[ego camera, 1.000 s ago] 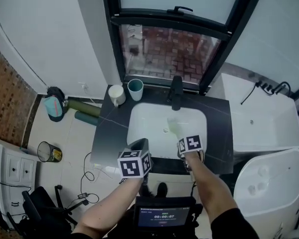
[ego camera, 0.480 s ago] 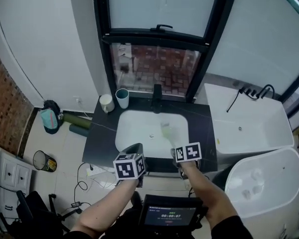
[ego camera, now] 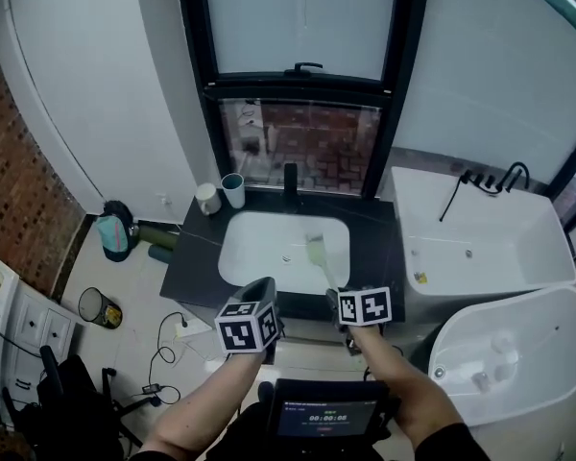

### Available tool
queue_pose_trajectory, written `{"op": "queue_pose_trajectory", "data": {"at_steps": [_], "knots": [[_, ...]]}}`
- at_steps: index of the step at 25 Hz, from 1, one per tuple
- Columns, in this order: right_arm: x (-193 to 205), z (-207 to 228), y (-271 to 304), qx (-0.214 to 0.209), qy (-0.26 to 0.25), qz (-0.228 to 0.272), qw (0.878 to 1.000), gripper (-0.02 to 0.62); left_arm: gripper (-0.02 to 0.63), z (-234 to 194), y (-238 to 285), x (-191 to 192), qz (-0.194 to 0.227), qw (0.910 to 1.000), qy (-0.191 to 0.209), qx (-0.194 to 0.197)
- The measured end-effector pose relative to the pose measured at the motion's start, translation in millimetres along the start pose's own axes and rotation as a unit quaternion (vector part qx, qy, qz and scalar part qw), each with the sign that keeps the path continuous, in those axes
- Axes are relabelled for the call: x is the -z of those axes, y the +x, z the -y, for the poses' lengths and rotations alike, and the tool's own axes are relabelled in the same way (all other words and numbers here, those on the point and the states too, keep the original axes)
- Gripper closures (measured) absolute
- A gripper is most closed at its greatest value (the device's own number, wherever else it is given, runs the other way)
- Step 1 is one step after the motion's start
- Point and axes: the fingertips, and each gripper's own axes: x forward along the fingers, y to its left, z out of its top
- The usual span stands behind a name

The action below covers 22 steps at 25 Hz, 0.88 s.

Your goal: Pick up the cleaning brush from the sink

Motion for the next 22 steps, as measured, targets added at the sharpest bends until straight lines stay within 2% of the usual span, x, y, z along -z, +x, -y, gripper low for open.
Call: {"op": "queue_pose_trajectory", "data": {"at_steps": [8,22], "knots": [[-6.5,-17.2,-36.9,0.024,-0.014,0.062,0.998,0.532,0.620,2.9,-42.2,1.8,0.002,0.9995,0.031,-0.004],[-7.0,-26.2,-39.2,0.052,-0.003,0.059,0.997,0.532,0.620,-4.5,-56.1,-4.6,0.000,0.9995,0.029,0.014]]}}
